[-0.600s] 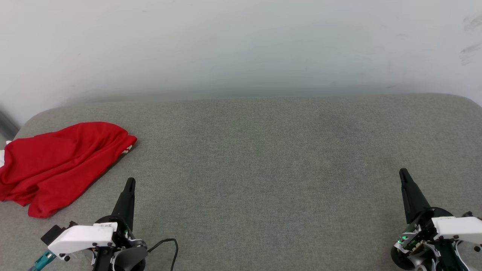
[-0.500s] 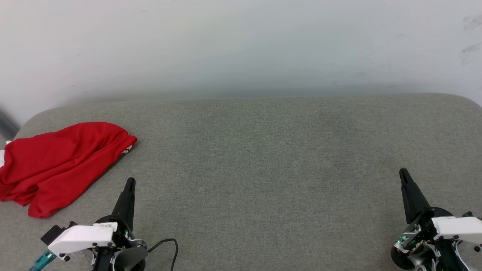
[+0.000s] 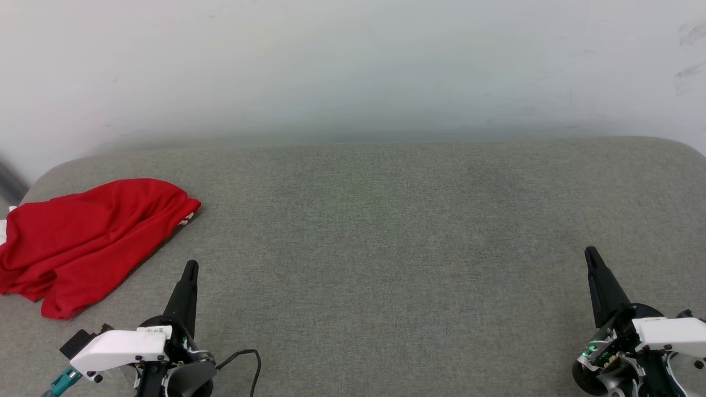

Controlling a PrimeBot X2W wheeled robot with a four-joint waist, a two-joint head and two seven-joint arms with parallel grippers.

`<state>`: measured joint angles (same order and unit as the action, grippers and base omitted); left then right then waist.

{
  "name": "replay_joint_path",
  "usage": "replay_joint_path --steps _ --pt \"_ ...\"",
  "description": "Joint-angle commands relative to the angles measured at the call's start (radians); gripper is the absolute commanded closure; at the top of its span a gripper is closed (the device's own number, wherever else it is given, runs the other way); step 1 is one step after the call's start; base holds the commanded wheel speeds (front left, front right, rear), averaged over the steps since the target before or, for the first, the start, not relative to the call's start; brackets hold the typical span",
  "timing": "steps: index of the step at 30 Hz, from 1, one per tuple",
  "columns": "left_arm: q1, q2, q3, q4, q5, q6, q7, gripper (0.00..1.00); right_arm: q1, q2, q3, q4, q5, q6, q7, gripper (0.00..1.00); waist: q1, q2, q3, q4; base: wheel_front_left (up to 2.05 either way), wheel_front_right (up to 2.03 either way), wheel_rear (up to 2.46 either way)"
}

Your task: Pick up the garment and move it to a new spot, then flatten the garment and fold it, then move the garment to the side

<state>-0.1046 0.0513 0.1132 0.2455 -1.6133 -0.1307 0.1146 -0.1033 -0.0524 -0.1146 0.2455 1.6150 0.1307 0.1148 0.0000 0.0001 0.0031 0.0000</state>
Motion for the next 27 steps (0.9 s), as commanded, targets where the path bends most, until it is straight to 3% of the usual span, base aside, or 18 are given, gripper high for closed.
replay_joint_path --steps 1,27 --pt "-0.009 -0.001 0.003 0.001 0.002 0.0 0.003 1.0 -0.011 0.004 0.0 0.001 -0.004 0.0 0.0 1.0 0.0 -0.0001 0.0 0.0 0.0 0.0 0.0" --pt "-0.009 -0.001 0.003 0.001 0.002 0.0 0.002 1.0 -0.011 0.004 0.0 0.0 -0.004 0.0 0.0 1.0 0.0 -0.0001 0.0 0.0 0.0 0.0 0.0"
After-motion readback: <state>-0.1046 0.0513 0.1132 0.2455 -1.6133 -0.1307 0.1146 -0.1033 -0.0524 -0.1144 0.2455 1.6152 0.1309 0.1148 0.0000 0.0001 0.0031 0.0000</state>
